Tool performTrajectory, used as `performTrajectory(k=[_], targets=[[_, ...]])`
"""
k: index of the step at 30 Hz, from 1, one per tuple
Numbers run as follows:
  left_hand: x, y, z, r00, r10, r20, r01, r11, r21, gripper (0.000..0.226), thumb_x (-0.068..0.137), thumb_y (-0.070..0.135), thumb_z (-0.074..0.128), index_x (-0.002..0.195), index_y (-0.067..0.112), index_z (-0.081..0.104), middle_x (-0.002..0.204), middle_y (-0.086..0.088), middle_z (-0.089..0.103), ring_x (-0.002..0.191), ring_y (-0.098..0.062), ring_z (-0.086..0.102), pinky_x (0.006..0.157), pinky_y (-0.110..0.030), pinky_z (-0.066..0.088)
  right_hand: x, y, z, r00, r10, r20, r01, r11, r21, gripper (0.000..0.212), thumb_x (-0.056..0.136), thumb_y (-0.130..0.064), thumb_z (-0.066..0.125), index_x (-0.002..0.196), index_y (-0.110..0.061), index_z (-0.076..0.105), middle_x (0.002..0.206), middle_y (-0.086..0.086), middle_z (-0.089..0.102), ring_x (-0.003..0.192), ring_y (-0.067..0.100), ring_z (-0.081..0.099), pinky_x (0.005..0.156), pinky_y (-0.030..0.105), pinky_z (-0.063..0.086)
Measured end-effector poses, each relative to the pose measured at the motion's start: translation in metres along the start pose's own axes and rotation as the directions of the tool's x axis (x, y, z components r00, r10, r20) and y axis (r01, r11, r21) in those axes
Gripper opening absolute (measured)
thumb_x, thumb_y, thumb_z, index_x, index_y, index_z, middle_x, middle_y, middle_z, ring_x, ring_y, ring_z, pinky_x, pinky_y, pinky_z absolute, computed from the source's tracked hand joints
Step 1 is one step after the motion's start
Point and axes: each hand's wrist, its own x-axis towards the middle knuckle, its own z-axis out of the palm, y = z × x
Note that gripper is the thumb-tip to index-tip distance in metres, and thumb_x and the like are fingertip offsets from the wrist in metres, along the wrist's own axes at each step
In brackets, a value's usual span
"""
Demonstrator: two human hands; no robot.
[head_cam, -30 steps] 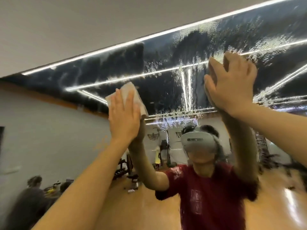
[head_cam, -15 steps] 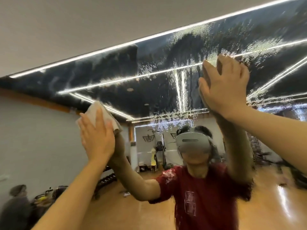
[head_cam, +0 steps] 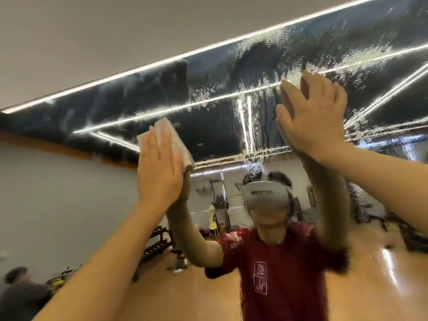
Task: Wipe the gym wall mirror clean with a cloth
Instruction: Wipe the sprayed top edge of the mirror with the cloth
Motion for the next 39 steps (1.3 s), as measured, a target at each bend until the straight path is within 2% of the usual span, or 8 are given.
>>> performTrajectory(k=[4,11,16,19,27,30,35,39], targets=[[0.004,0.026,0.005,0.991,-0.130,-0.033,0.129,0.991,-0.031,0.062,0.101,0.040,0.017,0.157,0.016,0.006,0.162,-0.015,0.008,0.149,-0.035,0.009,0.119,-0.053,0.023,-0.001,-0.001,0.000,1.000,0.003,-0.026,-0.003,1.000,0.001,0.051,0.098,-0.044,0.039,0.144,-0.023,0.044,0.149,0.018,0.038,0.138,0.036,0.032,0.114,0.058,0.019],[-0.043,0.082,0.023,0.916,0.390,0.090,-0.389,0.921,-0.028,0.062,0.104,0.043,0.022,0.158,0.022,-0.002,0.165,-0.004,-0.009,0.151,-0.019,-0.012,0.123,-0.037,-0.002,0.000,-0.001,-0.001,1.000,0.001,-0.007,-0.001,1.000,-0.020,0.051,0.098,-0.044,0.039,0.145,-0.023,0.043,0.149,0.018,0.038,0.139,0.036,0.033,0.114,0.057,0.019],[0.048,0.015,-0.002,0.998,0.028,-0.058,-0.025,0.998,0.050,0.058,0.103,0.035,0.026,0.155,0.016,0.010,0.158,-0.015,0.019,0.145,-0.035,0.022,0.109,-0.054,0.038,0.001,-0.001,-0.001,1.000,0.003,0.002,-0.003,1.000,-0.016,0.051,0.097,-0.043,0.039,0.144,-0.023,0.043,0.149,0.018,0.038,0.139,0.037,0.033,0.114,0.058,0.019],[0.074,0.022,0.002,0.991,-0.114,-0.073,0.120,0.990,0.075,0.058,0.103,0.033,0.023,0.155,0.009,0.011,0.160,-0.022,0.014,0.147,-0.039,0.015,0.120,-0.051,0.019,0.000,-0.002,-0.001,1.000,0.005,0.009,-0.005,1.000,-0.016,0.052,0.097,-0.043,0.037,0.144,-0.022,0.043,0.149,0.018,0.037,0.138,0.037,0.032,0.114,0.058,0.018],[0.068,0.034,0.000,0.964,0.261,0.038,-0.263,0.964,0.029,0.063,0.101,0.045,0.018,0.157,0.022,0.001,0.164,-0.011,0.008,0.150,-0.033,0.011,0.121,-0.050,0.020,0.000,-0.002,-0.002,1.000,0.005,0.005,-0.004,1.000,-0.004,0.053,0.095,-0.044,0.037,0.143,-0.023,0.046,0.148,0.018,0.039,0.138,0.037,0.033,0.113,0.057,0.020],[0.089,-0.014,-0.009,0.994,0.104,-0.039,-0.102,0.994,0.051,0.064,0.099,0.047,0.016,0.156,0.021,0.006,0.158,-0.017,0.017,0.139,-0.039,0.030,0.109,-0.056,0.036,0.000,-0.001,-0.002,1.000,0.005,0.001,-0.005,1.000,-0.001,0.052,0.096,-0.044,0.037,0.143,-0.024,0.046,0.149,0.017,0.040,0.138,0.037,0.033,0.113,0.057,0.020],[0.115,-0.018,-0.008,0.971,-0.192,-0.143,0.207,0.973,0.100,0.058,0.104,0.035,0.026,0.154,0.009,0.010,0.158,-0.024,0.019,0.145,-0.044,0.020,0.119,-0.055,0.020,0.000,-0.002,-0.001,1.000,0.008,-0.011,-0.008,1.000,-0.005,0.052,0.096,-0.043,0.037,0.142,-0.023,0.047,0.148,0.018,0.040,0.138,0.037,0.034,0.113,0.058,0.021],[0.123,0.052,0.001,0.993,0.047,-0.107,-0.037,0.995,0.093,0.059,0.103,0.033,0.027,0.155,0.010,0.011,0.156,-0.026,0.021,0.144,-0.044,0.021,0.119,-0.053,0.019,-0.001,-0.004,0.000,1.000,0.012,-0.007,-0.012,1.000,-0.018,0.053,0.095,-0.044,0.036,0.143,-0.023,0.047,0.148,0.019,0.040,0.138,0.038,0.035,0.113,0.058,0.022]])
